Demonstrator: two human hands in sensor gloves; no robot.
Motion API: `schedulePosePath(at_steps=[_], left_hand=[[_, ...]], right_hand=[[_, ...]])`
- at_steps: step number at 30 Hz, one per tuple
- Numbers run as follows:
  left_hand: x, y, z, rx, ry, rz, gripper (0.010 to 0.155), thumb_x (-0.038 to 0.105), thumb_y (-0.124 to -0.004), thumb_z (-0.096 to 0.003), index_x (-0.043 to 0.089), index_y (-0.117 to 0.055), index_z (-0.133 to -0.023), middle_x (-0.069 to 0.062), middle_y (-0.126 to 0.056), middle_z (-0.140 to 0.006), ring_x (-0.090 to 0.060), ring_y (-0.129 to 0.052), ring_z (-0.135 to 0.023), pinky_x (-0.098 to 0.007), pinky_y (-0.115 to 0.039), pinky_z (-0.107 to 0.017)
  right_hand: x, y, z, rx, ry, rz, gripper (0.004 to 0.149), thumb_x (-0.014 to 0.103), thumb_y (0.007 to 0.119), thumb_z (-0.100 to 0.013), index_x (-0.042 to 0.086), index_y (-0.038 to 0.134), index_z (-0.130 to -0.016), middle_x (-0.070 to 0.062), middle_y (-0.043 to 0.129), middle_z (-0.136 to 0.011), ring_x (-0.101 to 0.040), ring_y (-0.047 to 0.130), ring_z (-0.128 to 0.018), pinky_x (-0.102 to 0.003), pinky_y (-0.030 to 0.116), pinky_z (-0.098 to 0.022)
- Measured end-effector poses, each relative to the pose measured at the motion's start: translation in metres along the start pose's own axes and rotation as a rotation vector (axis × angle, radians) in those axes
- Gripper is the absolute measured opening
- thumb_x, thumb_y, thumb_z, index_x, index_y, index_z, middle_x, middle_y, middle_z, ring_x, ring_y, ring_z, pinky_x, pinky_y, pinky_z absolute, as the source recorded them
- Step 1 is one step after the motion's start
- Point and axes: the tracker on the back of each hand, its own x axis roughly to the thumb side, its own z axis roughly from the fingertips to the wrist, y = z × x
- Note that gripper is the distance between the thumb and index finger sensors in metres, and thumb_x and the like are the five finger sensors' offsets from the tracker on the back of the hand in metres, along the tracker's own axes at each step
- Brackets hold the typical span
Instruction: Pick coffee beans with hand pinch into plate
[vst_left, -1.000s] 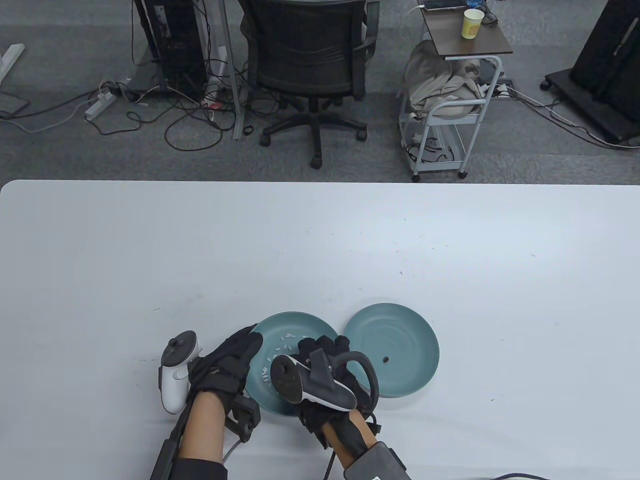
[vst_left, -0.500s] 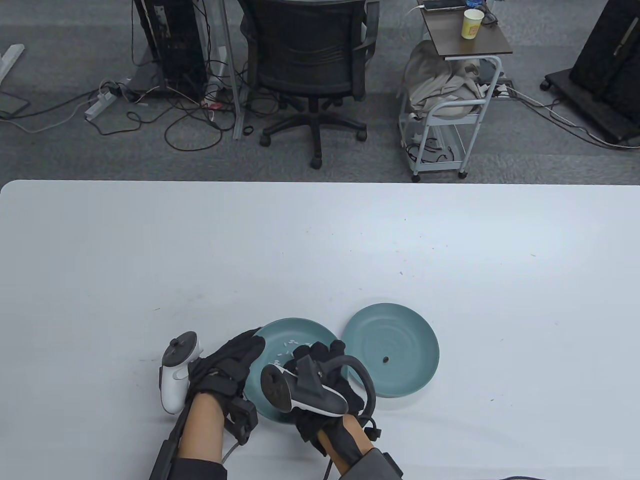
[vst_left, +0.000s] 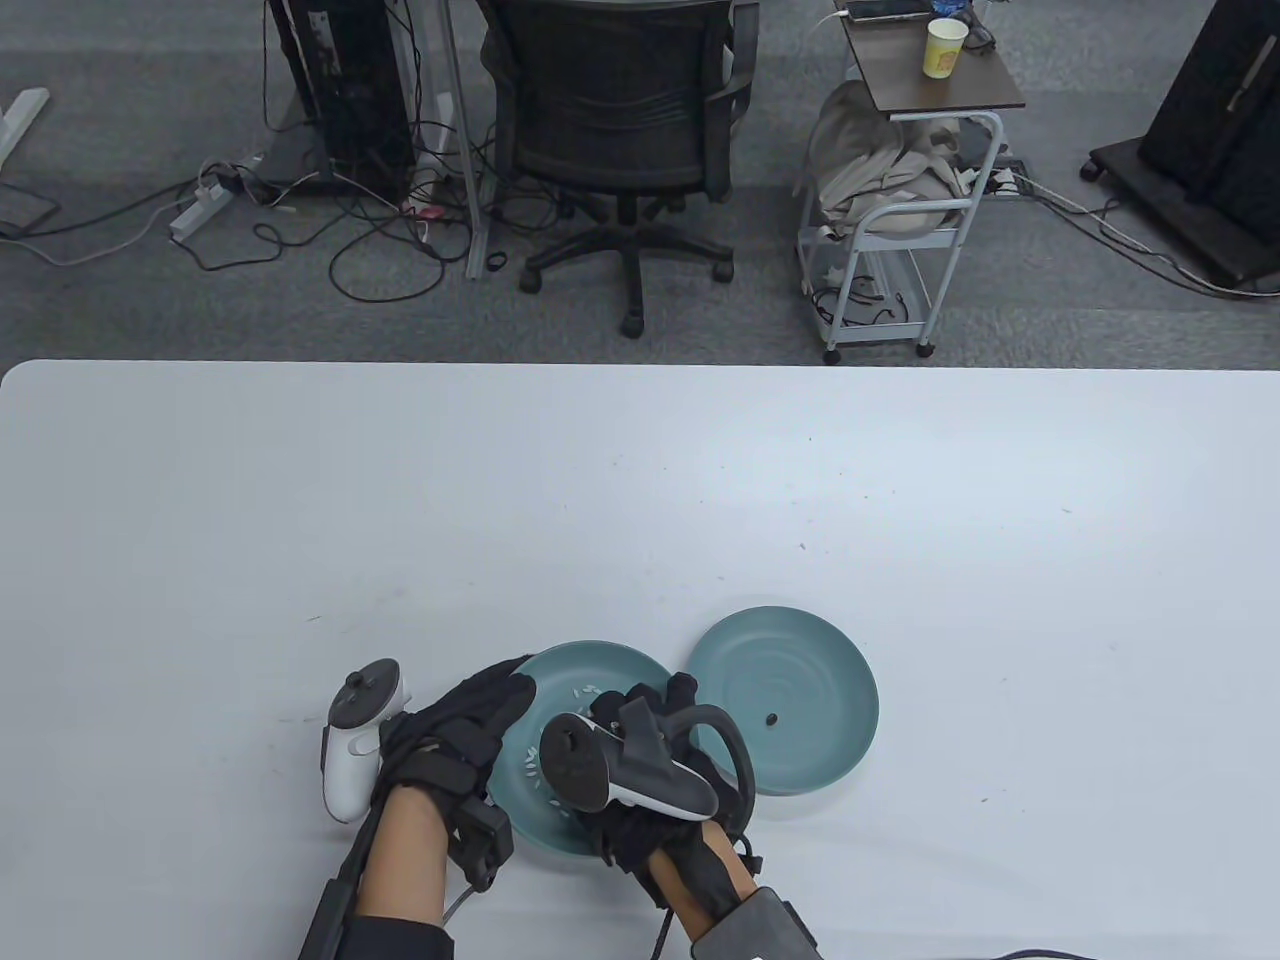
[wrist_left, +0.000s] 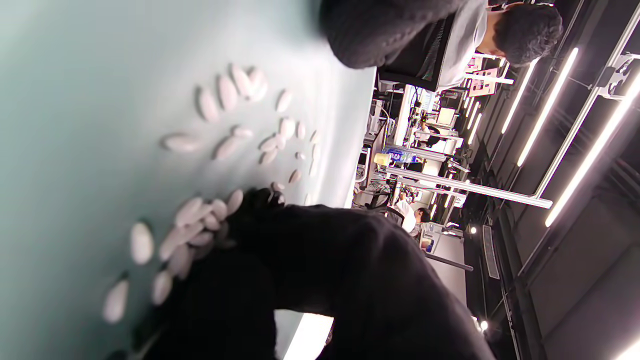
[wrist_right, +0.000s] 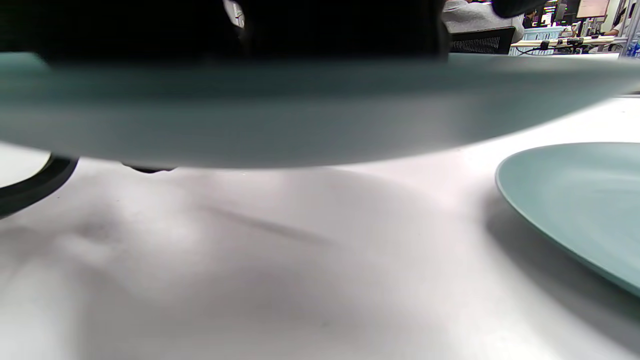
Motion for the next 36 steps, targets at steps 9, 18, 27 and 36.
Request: schedulePosePath(at_steps=[9,18,27,36], left_hand=[[0.002,-0.003,-0.002,0.007,-0.031,-0.001,0.05,0.031,-0.067,-0.0687,0.016,-0.059,-0.116,-0.019,-0.095,-0.091,-0.034,-0.104,-0.064,-0.046,-0.092,-0.044],[0.002,-0.001,0.001,0.056,-0.02,-0.006,0.051,0.032,-0.066,-0.0689,0.015,-0.058,-0.116,-0.019,-0.094,-0.09,-0.034,-0.104,-0.064,-0.046,-0.092,-0.043],[0.001,-0.001,0.003,0.108,-0.023,0.005,0.051,0.033,-0.065,-0.069,0.014,-0.058,-0.115,-0.018,-0.094,-0.089,-0.032,-0.104,-0.063,-0.045,-0.092,-0.043],[0.001,-0.001,0.003,0.103,-0.022,0.015,0.051,0.033,-0.064,-0.0692,0.014,-0.057,-0.116,-0.018,-0.094,-0.089,-0.032,-0.104,-0.064,-0.045,-0.092,-0.043]], right_hand=[[-0.02,-0.014,0.006,-0.072,0.001,-0.138,0.04,0.039,0.085,-0.046,0.013,0.082,-0.077,-0.01,0.078,-0.088,-0.04,0.078,-0.076,-0.077,0.045,-0.068],[-0.072,-0.044,0.03,-0.236,0.11,-0.28,0.04,0.04,0.084,-0.046,0.014,0.082,-0.077,-0.01,0.077,-0.089,-0.04,0.078,-0.076,-0.076,0.047,-0.068],[-0.151,-0.009,0.031,-0.138,0.405,-0.319,0.039,0.037,0.083,-0.048,0.014,0.08,-0.079,-0.011,0.074,-0.091,-0.041,0.076,-0.078,-0.076,0.046,-0.068],[-0.164,0.028,0.013,0.033,0.577,-0.009,0.038,0.037,0.083,-0.048,0.015,0.08,-0.08,-0.01,0.074,-0.091,-0.04,0.076,-0.078,-0.075,0.048,-0.068]])
